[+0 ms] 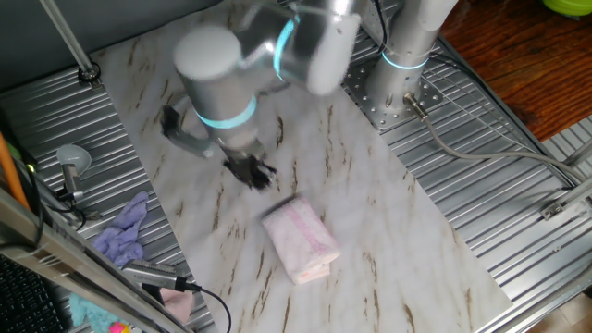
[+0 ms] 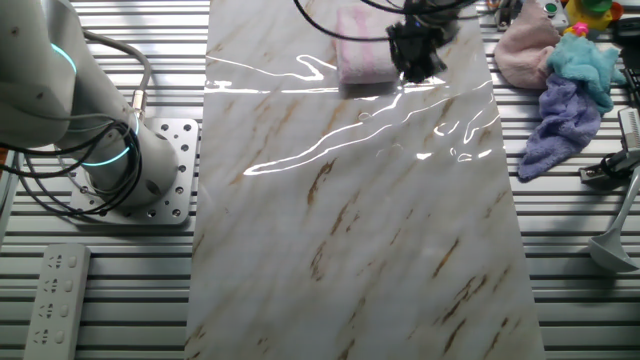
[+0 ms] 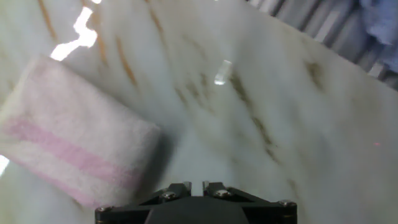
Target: Clean the table with a cloth
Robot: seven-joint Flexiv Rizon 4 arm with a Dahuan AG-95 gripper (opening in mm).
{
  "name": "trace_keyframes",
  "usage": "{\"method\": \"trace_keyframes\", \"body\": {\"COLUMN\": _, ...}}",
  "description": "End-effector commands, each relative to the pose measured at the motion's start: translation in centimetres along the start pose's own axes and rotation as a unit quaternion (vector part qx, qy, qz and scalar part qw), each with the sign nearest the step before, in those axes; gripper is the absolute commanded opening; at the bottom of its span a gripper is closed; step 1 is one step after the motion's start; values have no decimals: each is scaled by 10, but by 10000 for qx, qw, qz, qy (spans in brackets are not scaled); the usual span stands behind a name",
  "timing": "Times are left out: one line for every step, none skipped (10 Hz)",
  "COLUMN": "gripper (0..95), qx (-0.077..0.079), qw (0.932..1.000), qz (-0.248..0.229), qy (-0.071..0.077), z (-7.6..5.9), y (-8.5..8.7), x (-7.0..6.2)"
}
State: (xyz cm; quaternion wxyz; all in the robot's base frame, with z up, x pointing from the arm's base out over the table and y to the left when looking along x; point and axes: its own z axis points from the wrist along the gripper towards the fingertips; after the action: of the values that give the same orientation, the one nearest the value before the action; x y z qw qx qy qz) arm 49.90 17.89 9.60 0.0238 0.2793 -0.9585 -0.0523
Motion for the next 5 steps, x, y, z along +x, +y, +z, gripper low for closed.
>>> {"method": "trace_keyframes", "body": {"gripper": 380, "qx": 205, "qw": 9981, "qz": 549, "qy": -166, "z": 10, "y": 21, "x": -7}}
{"method": "trace_keyframes", "body": {"gripper": 380, "qx": 244, "qw": 9979, "qz": 560, "qy": -216, "z": 10, "y": 21, "x": -7}}
{"method": "trace_keyframes", "body": {"gripper": 380, "qx": 243, "qw": 9974, "qz": 647, "qy": -212, "z": 10, "y": 21, "x": -7}}
{"method": "trace_keyframes", "body": {"gripper": 570, "qx": 217, "qw": 9965, "qz": 783, "qy": -204, "z": 10, "y": 21, "x": -7}}
{"method": "trace_keyframes", "body": {"gripper": 570, "qx": 189, "qw": 9957, "qz": 884, "qy": -212, "z": 10, "y": 21, "x": -7}}
